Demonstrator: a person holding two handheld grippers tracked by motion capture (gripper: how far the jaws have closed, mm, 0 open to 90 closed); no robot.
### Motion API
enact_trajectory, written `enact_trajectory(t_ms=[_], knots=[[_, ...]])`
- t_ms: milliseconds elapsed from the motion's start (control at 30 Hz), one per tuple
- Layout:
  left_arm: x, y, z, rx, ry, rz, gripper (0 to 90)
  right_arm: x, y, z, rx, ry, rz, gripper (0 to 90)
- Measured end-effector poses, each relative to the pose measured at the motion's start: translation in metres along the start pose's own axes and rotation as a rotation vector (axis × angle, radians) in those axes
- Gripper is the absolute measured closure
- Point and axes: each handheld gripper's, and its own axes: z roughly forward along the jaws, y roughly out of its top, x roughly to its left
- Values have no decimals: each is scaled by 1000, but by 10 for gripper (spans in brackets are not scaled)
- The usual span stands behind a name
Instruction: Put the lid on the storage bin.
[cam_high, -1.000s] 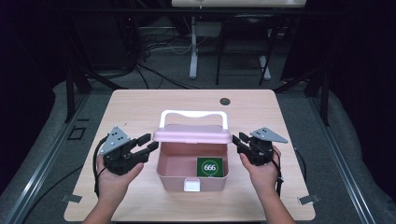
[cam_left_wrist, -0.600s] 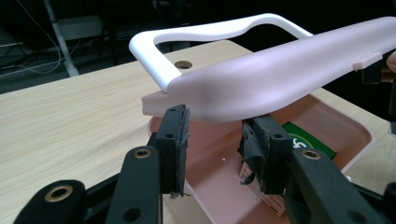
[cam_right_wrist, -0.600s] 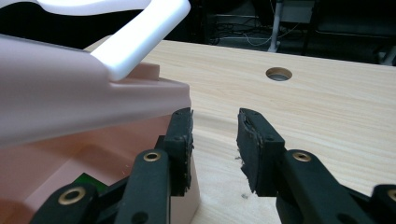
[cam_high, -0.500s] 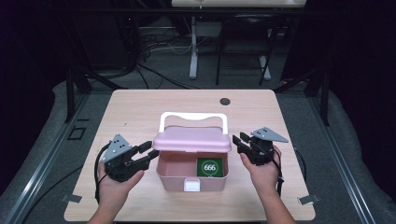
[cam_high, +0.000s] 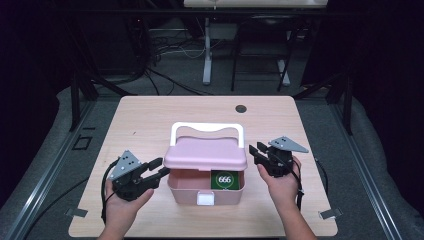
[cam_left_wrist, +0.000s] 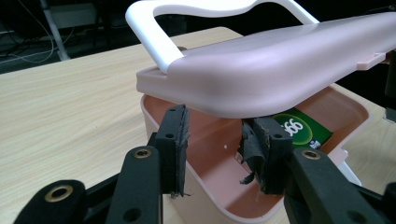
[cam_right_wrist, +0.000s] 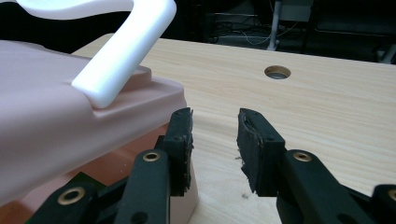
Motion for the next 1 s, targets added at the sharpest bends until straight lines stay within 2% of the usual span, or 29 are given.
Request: enact_trajectory(t_ms=[1000], knots=[[-2, -16, -6, 23, -17, -1, 668, 0, -3, 3, 11, 1, 2, 652]])
